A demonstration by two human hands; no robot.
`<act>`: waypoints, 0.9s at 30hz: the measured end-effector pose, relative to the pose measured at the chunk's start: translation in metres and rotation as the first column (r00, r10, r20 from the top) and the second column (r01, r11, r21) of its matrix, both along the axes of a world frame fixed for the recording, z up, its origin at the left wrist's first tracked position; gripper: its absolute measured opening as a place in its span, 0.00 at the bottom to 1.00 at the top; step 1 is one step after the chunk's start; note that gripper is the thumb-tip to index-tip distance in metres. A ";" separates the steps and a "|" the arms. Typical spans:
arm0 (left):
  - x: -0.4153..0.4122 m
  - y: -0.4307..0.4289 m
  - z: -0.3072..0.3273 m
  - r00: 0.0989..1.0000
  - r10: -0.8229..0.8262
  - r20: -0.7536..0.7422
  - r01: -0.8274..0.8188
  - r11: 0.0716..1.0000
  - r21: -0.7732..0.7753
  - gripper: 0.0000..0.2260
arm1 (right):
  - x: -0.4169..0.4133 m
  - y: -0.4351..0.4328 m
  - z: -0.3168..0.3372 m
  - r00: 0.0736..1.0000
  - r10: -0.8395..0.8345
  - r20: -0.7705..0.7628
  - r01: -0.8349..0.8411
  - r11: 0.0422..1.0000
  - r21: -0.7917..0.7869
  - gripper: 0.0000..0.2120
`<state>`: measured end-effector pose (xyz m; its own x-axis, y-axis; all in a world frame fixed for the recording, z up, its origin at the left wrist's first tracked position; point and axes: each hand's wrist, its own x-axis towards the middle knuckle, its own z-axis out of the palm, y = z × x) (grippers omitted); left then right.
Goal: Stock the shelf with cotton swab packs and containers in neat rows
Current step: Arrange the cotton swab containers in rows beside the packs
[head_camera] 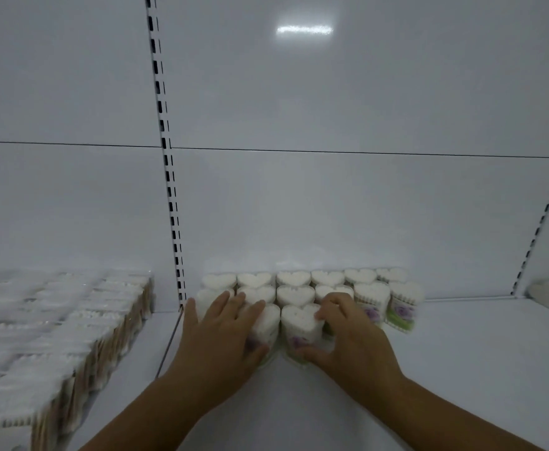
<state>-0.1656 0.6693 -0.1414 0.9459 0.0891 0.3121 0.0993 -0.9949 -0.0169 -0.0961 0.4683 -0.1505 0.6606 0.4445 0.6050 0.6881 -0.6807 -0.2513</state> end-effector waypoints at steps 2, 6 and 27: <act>-0.001 -0.002 -0.001 0.999 0.024 -0.025 -0.024 0.999 0.028 0.30 | -0.002 -0.003 0.001 1.000 0.008 0.017 -0.007 0.998 -0.066 0.24; -0.002 -0.010 0.007 0.997 0.070 -0.045 -0.067 0.996 0.060 0.34 | -0.011 -0.024 0.005 0.996 0.056 -0.069 -0.068 0.981 -0.184 0.35; 0.134 -0.485 0.096 0.713 -0.648 -0.268 0.627 0.760 -0.169 0.32 | -0.004 -0.542 0.089 0.759 -0.645 -0.087 0.464 0.630 -0.622 0.32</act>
